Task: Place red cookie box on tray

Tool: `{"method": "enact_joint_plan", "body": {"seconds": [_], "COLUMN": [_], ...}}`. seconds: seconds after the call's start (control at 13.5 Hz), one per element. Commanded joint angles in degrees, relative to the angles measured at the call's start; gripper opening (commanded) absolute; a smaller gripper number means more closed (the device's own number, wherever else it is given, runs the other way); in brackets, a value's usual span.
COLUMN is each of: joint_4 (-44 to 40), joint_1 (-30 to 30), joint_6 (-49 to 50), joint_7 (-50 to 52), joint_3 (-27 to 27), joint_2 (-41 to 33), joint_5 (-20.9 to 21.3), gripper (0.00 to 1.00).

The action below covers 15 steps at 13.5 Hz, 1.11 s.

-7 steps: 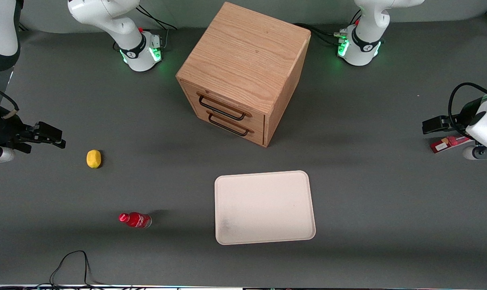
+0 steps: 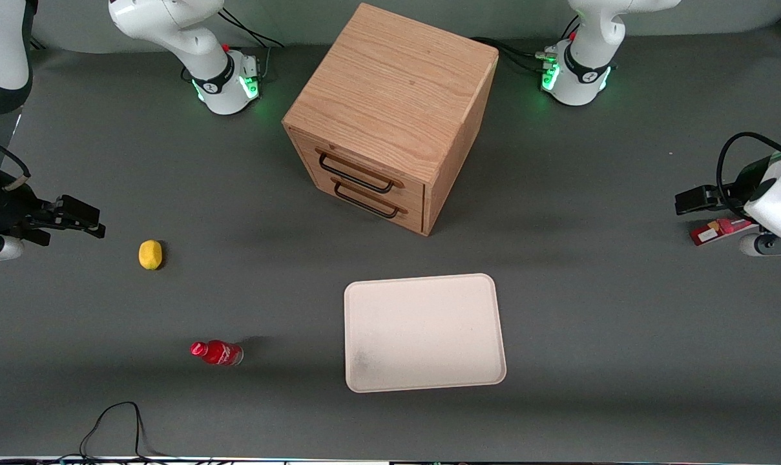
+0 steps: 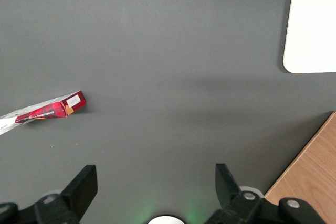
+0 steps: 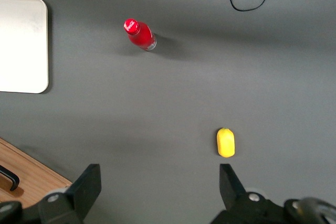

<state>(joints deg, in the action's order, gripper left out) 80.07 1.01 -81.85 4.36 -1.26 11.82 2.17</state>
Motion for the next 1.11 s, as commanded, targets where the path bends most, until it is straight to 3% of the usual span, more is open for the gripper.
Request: {"method": "enact_joint_plan", "body": {"seconds": [0.0,1.04], "joint_4": [-0.3,-0.4], "joint_1": [0.0,-0.9], "joint_6": [-0.1,3.1], "joint_7": [1.1,-3.1], "joint_3": [-0.1,0.5], "joint_2": [-0.5,-1.3], "joint_5": [0.4,2.0], "gripper": [1.00,1.00]}}
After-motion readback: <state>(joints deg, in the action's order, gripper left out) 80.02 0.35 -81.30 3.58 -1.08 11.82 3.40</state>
